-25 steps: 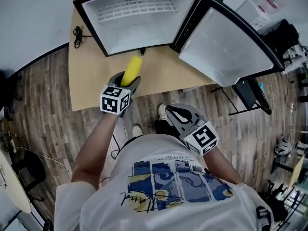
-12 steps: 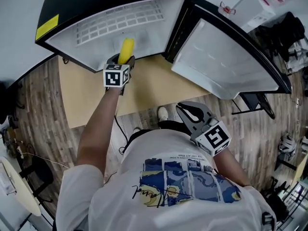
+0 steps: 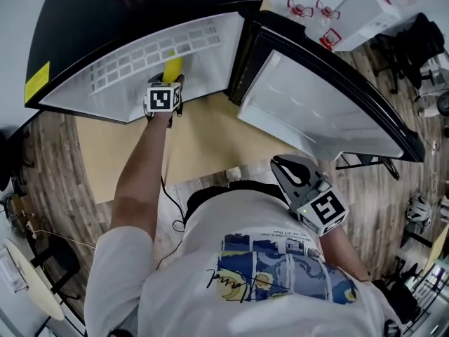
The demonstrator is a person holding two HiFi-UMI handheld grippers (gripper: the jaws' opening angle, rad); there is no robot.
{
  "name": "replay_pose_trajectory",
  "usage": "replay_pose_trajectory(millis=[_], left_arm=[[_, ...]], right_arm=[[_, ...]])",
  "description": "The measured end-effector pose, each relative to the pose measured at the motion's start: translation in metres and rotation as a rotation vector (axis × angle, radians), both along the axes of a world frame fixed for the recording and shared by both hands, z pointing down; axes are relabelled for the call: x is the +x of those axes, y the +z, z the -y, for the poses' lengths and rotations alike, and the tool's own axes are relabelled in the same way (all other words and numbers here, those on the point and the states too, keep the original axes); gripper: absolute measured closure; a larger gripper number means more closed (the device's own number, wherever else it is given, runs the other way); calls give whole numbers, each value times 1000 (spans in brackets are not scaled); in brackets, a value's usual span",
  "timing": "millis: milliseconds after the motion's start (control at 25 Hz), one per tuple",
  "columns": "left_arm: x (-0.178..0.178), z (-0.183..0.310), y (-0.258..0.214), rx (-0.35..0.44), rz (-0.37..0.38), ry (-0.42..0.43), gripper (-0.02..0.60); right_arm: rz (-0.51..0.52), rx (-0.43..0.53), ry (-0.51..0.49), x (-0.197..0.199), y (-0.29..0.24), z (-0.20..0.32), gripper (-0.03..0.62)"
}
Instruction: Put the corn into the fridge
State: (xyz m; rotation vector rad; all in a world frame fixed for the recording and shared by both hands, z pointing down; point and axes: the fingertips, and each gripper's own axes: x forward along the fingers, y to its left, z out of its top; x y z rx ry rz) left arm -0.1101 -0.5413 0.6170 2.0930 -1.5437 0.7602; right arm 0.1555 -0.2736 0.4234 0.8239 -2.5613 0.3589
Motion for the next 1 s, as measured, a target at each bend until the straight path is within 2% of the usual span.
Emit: replay_pose_trajectory(millis=[280,600,1000], left_arm=[[-4,21,13,-43,46,-16,347],[-7,23,15,-74,22,-13,339],[-9,24,14,-63,15,-19,328]], right_arm=[[2,-13,-15,7,0,15,568],[-4,-26,-36,9,2,22,568],[1,-23,-53,8,3,23,568]])
